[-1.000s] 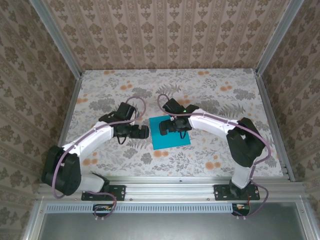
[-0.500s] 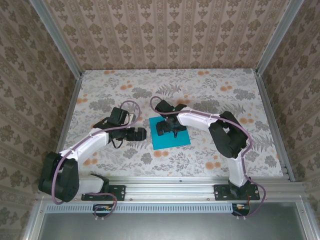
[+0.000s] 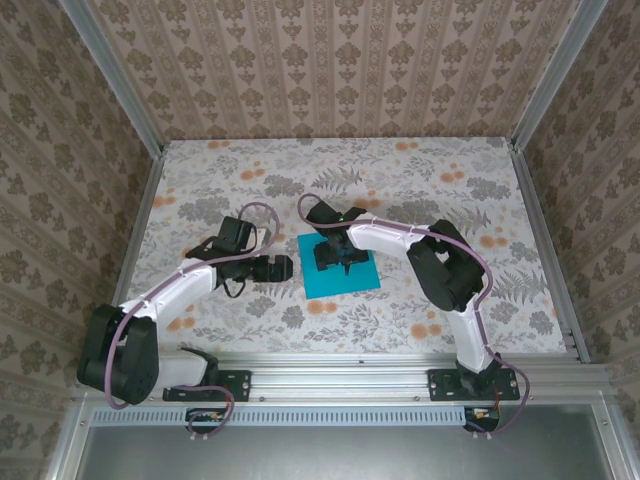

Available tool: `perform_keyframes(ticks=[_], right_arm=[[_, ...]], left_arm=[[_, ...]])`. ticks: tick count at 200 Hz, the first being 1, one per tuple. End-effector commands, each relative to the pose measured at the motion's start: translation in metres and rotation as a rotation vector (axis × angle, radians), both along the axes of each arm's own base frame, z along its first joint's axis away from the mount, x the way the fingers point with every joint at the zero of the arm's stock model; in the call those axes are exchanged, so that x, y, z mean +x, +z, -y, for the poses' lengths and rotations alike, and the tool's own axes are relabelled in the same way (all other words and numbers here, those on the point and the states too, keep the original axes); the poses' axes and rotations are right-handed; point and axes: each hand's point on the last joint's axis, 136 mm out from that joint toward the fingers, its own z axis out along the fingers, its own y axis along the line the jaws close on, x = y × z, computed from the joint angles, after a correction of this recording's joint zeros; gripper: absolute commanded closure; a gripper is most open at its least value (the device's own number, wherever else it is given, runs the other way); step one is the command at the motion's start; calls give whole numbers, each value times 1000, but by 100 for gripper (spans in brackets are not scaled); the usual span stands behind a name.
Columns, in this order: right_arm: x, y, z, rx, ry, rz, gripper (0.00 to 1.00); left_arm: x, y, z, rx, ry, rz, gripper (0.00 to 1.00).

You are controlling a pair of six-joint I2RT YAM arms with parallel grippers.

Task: Fold a paper plane with a square sheet of paper (pick it up from the middle)
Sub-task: Fold the square sheet of paper in half at the center of the table.

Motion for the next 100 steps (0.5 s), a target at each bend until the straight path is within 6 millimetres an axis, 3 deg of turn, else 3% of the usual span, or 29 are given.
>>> perform_keyframes(ticks=[1, 34, 100], right_arm=[[-8, -20, 13, -80, -17, -42, 15], [-8, -25, 14, -99, -9, -43, 25], [-4, -13, 7, -141, 36, 4, 41]], left_arm=[[-2, -4, 2, -18, -10, -14, 0], [-2, -5, 3, -23, -11, -18, 0], [-4, -11, 3, -22, -9, -37, 0]])
